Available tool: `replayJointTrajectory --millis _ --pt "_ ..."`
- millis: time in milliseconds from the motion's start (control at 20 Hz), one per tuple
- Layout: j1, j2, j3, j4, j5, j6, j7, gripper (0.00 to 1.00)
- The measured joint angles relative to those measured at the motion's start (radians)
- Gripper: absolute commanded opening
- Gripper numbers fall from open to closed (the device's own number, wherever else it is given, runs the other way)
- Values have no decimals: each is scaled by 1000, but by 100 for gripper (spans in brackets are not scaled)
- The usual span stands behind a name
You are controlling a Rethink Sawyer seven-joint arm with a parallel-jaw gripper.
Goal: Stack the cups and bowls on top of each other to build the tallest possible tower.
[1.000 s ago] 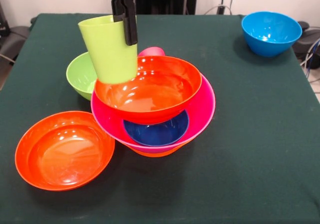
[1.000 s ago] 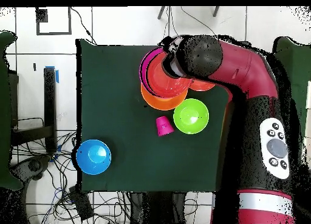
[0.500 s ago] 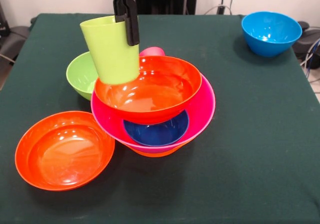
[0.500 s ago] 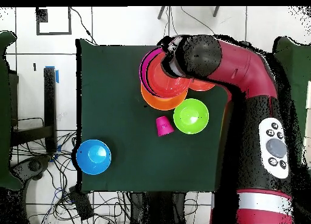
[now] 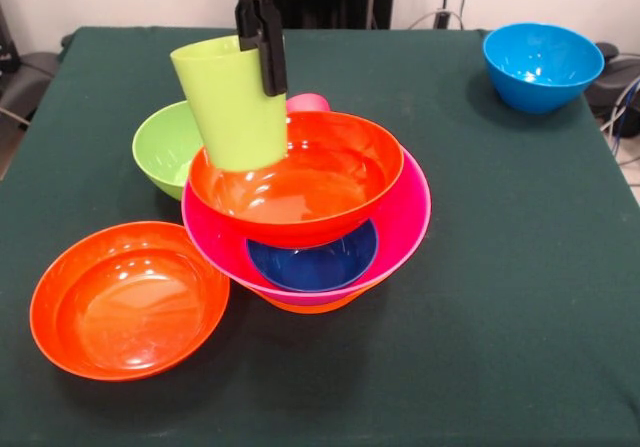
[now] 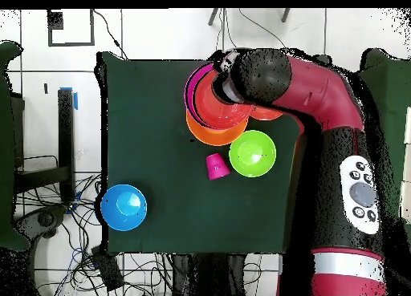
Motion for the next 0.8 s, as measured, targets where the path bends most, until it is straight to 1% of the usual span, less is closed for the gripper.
replayJointTrajectory --millis 150,300,350,450,550,800 --pt "15 18 -19 -3 -2 1 0 0" --pt "58 41 -67 -19 -17 19 0 0" --pt "98 59 -106 -37 -31 45 0 0" --pt "131 74 -136 -54 -41 69 1 0" --pt "194 106 -188 -91 -54 125 1 0" --pt "272 152 -255 -148 -60 200 10 0"
